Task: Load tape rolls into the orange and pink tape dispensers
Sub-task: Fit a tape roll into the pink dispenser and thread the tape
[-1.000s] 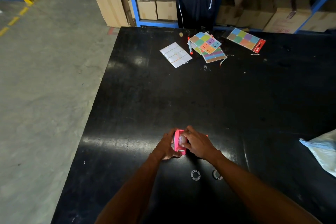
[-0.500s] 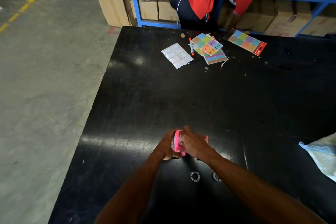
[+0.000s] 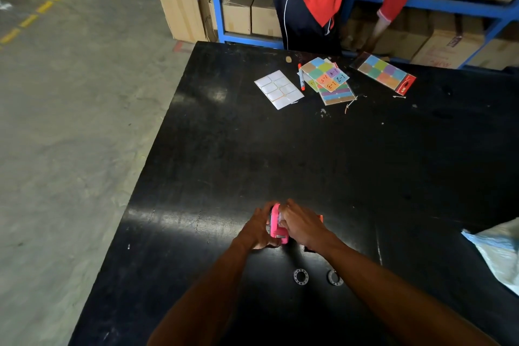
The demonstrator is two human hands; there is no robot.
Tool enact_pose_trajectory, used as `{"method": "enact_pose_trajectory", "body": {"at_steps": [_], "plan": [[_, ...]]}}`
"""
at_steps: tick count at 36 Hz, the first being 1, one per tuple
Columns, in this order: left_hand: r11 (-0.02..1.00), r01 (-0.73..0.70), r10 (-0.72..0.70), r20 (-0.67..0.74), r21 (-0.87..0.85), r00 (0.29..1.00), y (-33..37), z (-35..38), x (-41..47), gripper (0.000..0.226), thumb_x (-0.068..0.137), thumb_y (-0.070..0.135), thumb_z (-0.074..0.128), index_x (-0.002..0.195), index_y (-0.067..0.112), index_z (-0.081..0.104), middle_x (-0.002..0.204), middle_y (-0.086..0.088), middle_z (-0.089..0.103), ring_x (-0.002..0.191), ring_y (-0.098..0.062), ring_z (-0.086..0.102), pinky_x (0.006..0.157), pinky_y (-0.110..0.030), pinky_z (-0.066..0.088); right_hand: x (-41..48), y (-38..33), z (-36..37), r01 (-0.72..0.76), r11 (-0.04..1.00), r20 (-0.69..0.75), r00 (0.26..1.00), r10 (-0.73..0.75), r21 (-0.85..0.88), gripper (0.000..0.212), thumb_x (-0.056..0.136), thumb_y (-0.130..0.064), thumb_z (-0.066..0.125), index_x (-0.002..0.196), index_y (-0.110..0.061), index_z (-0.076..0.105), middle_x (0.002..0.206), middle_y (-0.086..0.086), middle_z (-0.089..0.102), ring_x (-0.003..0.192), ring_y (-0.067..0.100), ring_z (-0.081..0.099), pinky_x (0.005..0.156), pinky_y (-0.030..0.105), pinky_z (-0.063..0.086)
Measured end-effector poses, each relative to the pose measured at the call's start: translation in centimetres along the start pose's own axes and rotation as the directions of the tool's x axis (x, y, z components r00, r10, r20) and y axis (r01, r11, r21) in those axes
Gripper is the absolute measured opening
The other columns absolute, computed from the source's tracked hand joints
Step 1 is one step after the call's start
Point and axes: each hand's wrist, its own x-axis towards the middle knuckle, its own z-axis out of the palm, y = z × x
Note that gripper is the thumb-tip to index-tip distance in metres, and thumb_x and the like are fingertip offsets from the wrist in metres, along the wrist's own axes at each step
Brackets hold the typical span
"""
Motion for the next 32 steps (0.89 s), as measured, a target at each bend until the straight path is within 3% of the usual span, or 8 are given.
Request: {"method": "enact_pose_trajectory", "body": {"at_steps": [6, 13, 20, 27, 32], "plan": [[1.0, 0.007, -0.007, -0.012, 0.008, 1.0, -0.1, 0.0, 0.1, 0.116, 0.051, 0.018, 0.095, 0.141, 0.046, 0.027, 0.127, -0.002, 0.051, 0.111, -0.024, 0.061, 0.079, -0.034, 0.062, 0.2, -0.1, -0.3, -0.001, 1.0, 0.019, 1.0, 0.001, -0.014, 0.029, 0.096, -0.025, 0.057, 0.12, -0.008, 0.057, 0.114, 0.012, 0.059, 0.098, 0.03, 0.066, 0.082, 0.035, 0.052], [1.0, -0.013, 0.013, -0.019, 0.006, 1.0, 0.4, -0.1, -0.3, 0.111, 0.054, 0.024, 0.095, 0.143, 0.041, 0.031, 0.126, -0.002, 0.047, 0.109, -0.024, 0.06, 0.085, -0.038, 0.059, -1.0, 0.0, -0.1, 0.028, 0.999, -0.002, 1.0, -0.028, 0.025, 0.037, 0.094, -0.028, 0.061, 0.126, -0.012, 0.055, 0.121, 0.009, 0.058, 0.105, 0.026, 0.061, 0.085, 0.031, 0.046], [1.0, -0.009, 0.009, -0.035, 0.003, 0.999, 0.1, 0.0, -0.1, 0.111, 0.046, 0.026, 0.096, 0.136, 0.047, 0.034, 0.126, -0.002, 0.051, 0.108, -0.025, 0.062, 0.083, -0.042, 0.062, -1.1, -0.5, 0.0, 0.016, 1.0, -0.015, 1.0, -0.016, 0.02, 0.027, 0.095, -0.02, 0.054, 0.12, -0.012, 0.057, 0.116, 0.011, 0.058, 0.095, 0.025, 0.065, 0.078, 0.033, 0.053], [1.0, -0.008, 0.008, -0.014, 0.006, 1.0, 0.7, -0.2, -0.7, 0.113, 0.054, 0.017, 0.095, 0.144, 0.04, 0.031, 0.131, -0.003, 0.044, 0.114, -0.025, 0.058, 0.093, -0.041, 0.057, -0.7, -1.3, 0.0, -0.017, 1.0, 0.031, 0.999, 0.016, 0.012, 0.026, 0.09, -0.015, 0.063, 0.114, -0.008, 0.058, 0.109, 0.011, 0.052, 0.091, 0.028, 0.064, 0.071, 0.027, 0.046], [1.0, 0.004, -0.003, -0.017, 0.021, 1.0, 0.7, -0.2, -0.5, 0.113, 0.049, 0.026, 0.095, 0.139, 0.048, 0.03, 0.129, -0.002, 0.048, 0.112, -0.026, 0.061, 0.09, -0.045, 0.058, -0.2, -1.3, 0.2, -0.023, 1.0, 0.054, 0.998, 0.022, 0.016, 0.029, 0.093, -0.021, 0.065, 0.118, -0.008, 0.057, 0.112, 0.009, 0.054, 0.099, 0.024, 0.063, 0.076, 0.021, 0.041]]}}
